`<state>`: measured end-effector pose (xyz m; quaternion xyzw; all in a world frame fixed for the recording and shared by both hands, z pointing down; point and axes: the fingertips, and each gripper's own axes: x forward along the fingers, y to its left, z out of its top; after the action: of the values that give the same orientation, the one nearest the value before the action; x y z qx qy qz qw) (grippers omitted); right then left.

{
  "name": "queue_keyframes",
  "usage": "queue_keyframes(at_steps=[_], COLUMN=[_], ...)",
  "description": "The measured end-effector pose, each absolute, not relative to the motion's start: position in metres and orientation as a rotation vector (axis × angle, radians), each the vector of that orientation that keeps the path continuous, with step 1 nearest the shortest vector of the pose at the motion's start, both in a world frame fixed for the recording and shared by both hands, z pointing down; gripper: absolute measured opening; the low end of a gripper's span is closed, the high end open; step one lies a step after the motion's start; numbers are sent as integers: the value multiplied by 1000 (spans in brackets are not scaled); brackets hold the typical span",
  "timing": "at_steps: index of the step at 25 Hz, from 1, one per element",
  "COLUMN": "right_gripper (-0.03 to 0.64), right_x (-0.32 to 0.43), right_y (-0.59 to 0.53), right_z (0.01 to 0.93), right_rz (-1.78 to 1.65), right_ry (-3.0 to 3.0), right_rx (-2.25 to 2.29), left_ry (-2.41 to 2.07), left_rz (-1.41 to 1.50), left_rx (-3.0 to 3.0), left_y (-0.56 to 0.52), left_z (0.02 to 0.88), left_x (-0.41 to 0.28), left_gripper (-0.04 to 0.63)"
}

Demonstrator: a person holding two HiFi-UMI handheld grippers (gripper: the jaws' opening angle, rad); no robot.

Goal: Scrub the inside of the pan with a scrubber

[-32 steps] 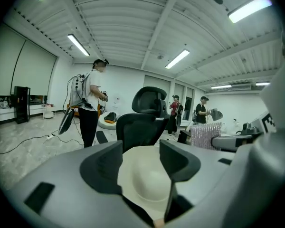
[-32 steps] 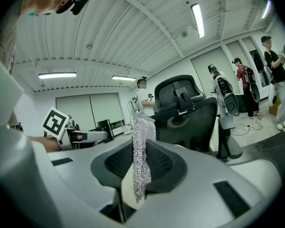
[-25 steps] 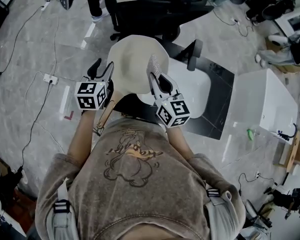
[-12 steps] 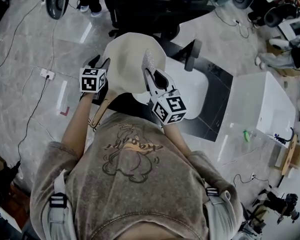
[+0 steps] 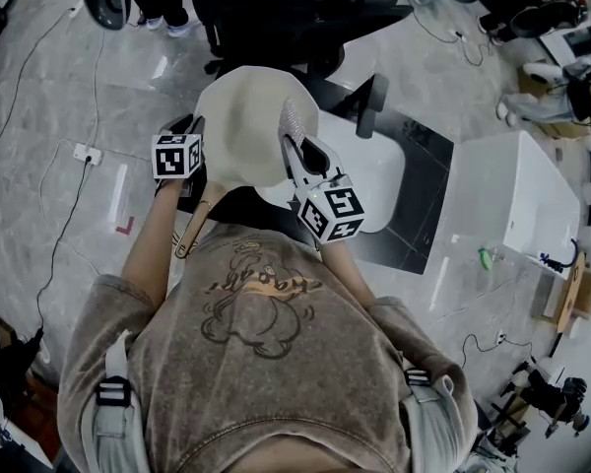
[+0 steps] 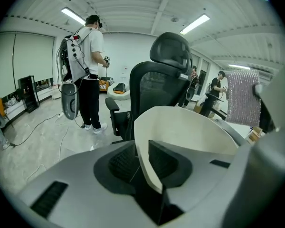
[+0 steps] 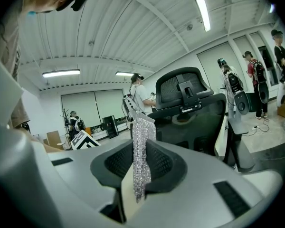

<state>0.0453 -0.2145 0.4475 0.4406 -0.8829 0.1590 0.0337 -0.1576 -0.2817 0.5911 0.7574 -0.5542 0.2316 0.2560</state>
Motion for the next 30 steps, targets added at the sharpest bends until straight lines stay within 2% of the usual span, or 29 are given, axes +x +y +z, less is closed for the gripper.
queue_keyframes(at_steps=[4,30], right_gripper=[83,83], right_x=[40,-125], right_y=[-222,-274], right_z=[459,586], right_rz=[476,295], right_ry=[-2693,-2535], right_rx=[1306,659], left_ry=[-1505,-1515], left_rz=[652,595], left_rx=[2049,2007], left_y=[-281,-282], left_z=[598,598], left_x=[-159,-161], left_gripper=[63,54])
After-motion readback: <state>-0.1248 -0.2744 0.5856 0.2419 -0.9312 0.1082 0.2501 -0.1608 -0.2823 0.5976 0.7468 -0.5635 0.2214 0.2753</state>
